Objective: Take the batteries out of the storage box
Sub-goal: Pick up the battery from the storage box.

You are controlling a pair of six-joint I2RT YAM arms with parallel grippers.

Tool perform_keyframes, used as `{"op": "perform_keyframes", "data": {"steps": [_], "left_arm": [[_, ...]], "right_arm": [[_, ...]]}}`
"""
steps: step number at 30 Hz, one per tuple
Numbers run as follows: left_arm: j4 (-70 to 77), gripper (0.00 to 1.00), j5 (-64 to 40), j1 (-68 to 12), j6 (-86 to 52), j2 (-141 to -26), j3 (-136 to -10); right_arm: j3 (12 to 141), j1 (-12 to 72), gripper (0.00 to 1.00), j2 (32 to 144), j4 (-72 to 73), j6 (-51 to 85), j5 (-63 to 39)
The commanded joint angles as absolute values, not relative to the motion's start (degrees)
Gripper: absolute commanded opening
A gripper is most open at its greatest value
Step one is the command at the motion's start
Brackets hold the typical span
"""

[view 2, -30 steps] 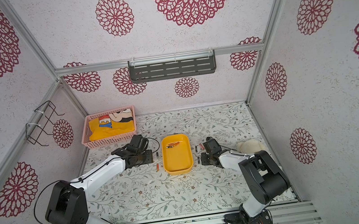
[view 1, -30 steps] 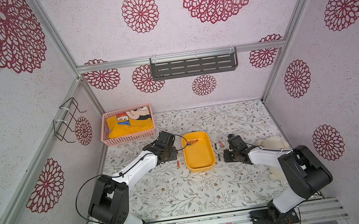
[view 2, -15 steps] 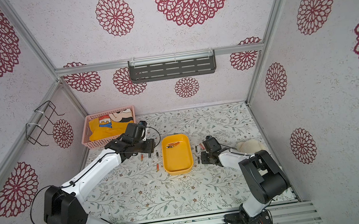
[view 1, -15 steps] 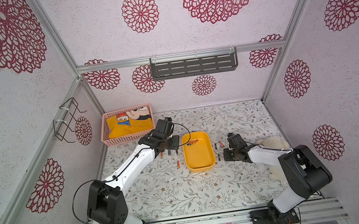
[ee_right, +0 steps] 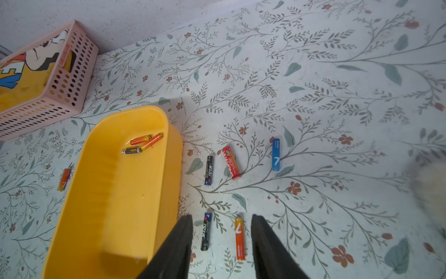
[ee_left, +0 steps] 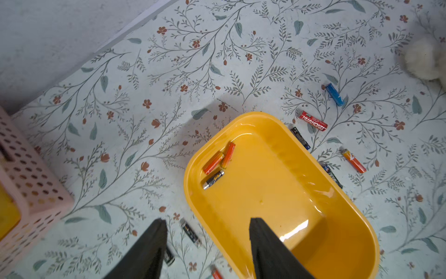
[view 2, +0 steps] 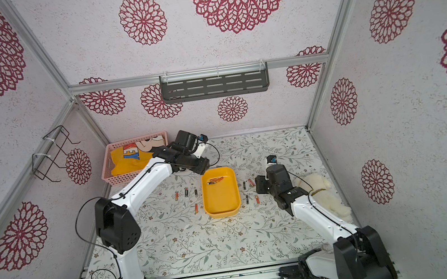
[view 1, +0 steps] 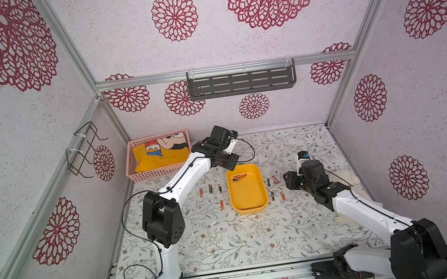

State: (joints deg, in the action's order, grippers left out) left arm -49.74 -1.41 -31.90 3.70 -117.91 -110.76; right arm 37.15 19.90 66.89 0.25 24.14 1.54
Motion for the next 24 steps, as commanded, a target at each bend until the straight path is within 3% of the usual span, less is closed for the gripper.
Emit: {"op": "perform_keyframes", "data": {"steps": [1, 11, 13, 16, 24], "left_arm": [[-59.2, 0.56, 0.9, -34.6, 9.5, -123.8, -116.9], [-58.6, 0.45, 1.9, -35.9, 13.9, -131.6, -119.9], [-58.7, 0.34, 2.3, -35.9, 14.9, -133.0, -120.6], [-58.5, 0.43, 4.8, -35.7, 15.9, -134.8, -121.2], [-57.4, 0.43, 4.3, -34.4, 17.8, -137.2, -121.3]], "right_arm": [[34.3, 19.6, 0.46, 64.0, 6.4, 24.9, 2.4], [31.9, 19.7, 0.47, 62.4, 8.7, 24.1, 3.1], [31.9, 19.7, 0.47, 62.7, 8.8, 24.0, 2.8], [31.9, 19.6, 0.47, 62.9, 9.1, 24.0, 2.7], [32.0, 19.7, 0.47, 62.9, 9.1, 23.8, 2.7]]}}
